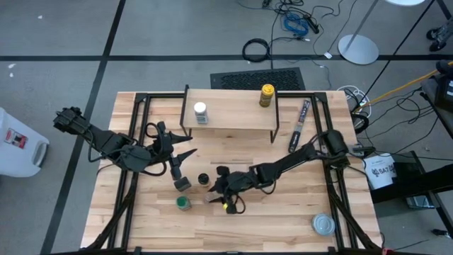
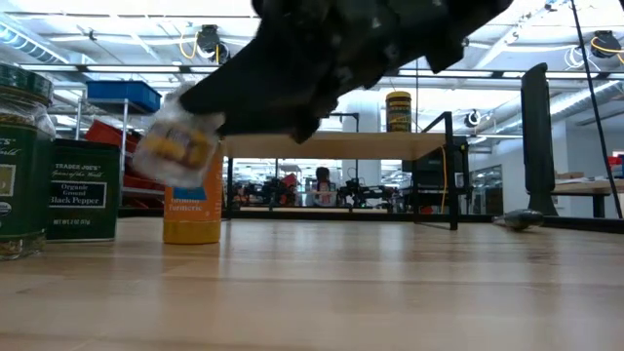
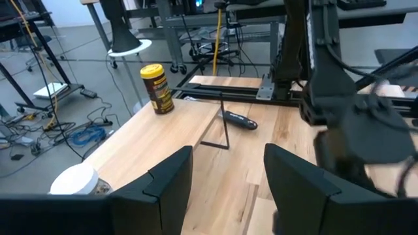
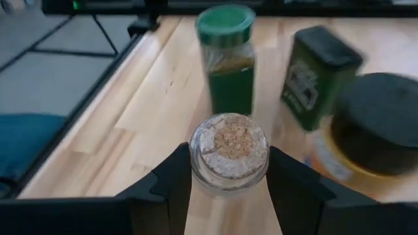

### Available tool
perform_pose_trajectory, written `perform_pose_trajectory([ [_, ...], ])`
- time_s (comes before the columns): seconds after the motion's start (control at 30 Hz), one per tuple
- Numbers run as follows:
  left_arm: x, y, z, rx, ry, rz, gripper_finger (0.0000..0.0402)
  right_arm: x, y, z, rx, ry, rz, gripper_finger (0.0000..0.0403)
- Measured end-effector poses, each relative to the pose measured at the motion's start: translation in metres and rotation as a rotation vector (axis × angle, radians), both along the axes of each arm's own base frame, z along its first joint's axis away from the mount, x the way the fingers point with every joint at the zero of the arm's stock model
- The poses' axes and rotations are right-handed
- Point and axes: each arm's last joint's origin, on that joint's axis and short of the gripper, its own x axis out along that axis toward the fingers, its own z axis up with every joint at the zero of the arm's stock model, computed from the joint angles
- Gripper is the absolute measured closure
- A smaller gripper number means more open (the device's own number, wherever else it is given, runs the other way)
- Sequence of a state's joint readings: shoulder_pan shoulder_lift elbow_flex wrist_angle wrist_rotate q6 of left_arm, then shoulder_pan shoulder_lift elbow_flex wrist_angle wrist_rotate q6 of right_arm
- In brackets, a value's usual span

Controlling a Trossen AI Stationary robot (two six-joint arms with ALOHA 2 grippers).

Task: Shelf spices
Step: Remove the light brown seasoning bottle from the shelf

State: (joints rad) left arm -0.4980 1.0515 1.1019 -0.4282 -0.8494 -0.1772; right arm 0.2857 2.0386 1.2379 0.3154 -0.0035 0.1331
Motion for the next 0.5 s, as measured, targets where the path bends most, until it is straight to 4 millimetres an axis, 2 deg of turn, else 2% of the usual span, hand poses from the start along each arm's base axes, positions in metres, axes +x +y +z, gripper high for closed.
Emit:
perform_pose_trajectory([
  [0.3, 0.0, 0.0, 0.0, 0.002, 0.002, 0.0, 0.0203, 0.026, 0.016, -0.018, -0.075, 0.063, 0.043, 0.0241],
  [0.5, 0.0, 0.0, 0.0, 0.002, 0.002, 0.0, 0.0203, 0.029, 0.017, -0.019, -0.081, 0.057, 0.045, 0.0239],
])
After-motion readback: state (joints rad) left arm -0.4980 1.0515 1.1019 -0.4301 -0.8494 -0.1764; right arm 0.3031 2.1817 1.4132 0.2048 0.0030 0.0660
